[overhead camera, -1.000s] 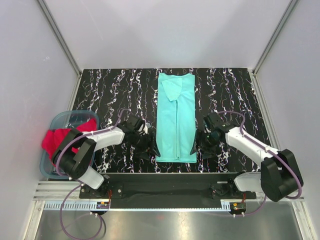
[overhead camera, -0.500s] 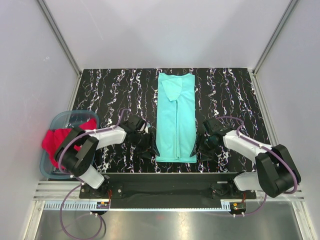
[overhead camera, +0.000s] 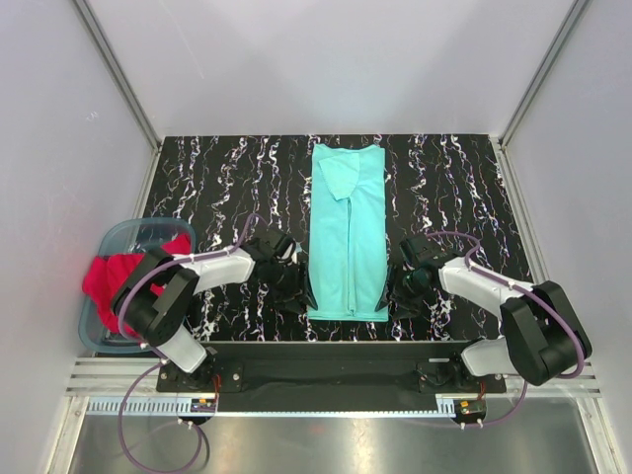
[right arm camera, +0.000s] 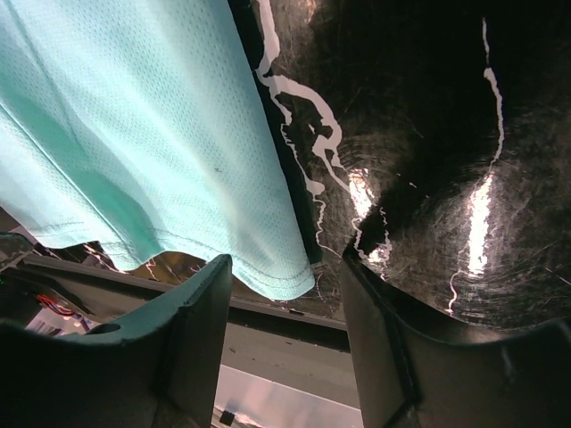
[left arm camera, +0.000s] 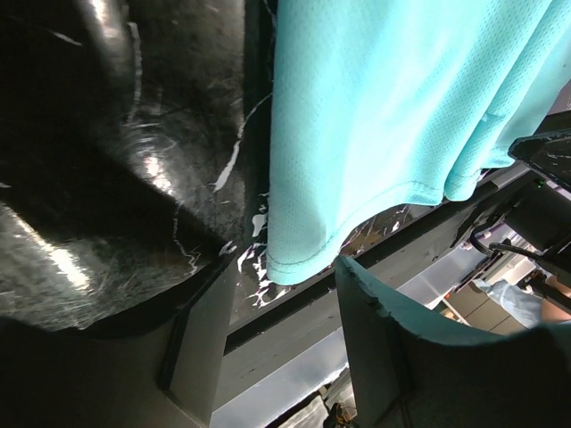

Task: Fold and stack the t-shirts
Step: Fold the tshirt

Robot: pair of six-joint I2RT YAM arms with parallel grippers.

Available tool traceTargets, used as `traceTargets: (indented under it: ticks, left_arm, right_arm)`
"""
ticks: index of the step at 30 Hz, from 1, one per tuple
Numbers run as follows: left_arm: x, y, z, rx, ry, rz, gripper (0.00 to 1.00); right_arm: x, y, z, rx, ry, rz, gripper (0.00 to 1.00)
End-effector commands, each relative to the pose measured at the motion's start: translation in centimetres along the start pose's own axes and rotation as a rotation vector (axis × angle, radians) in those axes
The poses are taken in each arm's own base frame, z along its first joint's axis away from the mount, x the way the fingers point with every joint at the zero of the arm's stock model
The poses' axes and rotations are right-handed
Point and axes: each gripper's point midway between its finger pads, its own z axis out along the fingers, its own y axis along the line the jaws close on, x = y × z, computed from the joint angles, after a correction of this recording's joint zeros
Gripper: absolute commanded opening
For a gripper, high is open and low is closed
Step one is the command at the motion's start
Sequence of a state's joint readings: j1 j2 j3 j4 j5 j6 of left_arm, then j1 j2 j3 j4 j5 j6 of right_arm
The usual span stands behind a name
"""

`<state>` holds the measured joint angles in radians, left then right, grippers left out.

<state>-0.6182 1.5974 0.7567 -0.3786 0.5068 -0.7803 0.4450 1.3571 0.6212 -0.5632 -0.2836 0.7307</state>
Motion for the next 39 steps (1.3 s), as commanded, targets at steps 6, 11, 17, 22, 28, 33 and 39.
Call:
traceTargets:
  ticks: [6,11,17,22,28,33,39]
  left_arm:
    - [0.3,2.8,2.0,-0.138,-0.006,-0.003,0.52]
    - [0.3,2.6,2.4,-0.123,0.002,-0.014,0.49]
    - [0.8,3.2,2.6,-0.127,0.007,-0.028,0.32]
    - [1.3,3.9,2.7,-0.127,0.007,-0.031,0.04]
    - [2.1,4.7,2.7,-0.131,0.009,-0.039,0.00]
    - [2.7,5.2,2.5,-0.130,0.005,-0.042,0.00]
    - [3.9,5.7,2.1,-0.106,0.009,-0.055,0.00]
  right_arm:
    - [-0.3,0.2,0.5,-0.011,-0.005,-0.002,0.58]
    - [-0.1,0.0,0.8,-0.004,0.004,-0.008,0.54]
    - [0.3,-0.6,0.9,0.004,0.011,-0.013,0.41]
    - [0.9,-1.4,1.3,0.020,0.019,-0.005,0.00]
    - [1.7,-1.8,1.5,0.003,0.030,0.005,0.00]
    - [2.0,-1.7,1.1,-0.010,0.028,0.013,0.00]
    - [3.1,-2.1,0.8,-0.011,0.053,0.065,0.00]
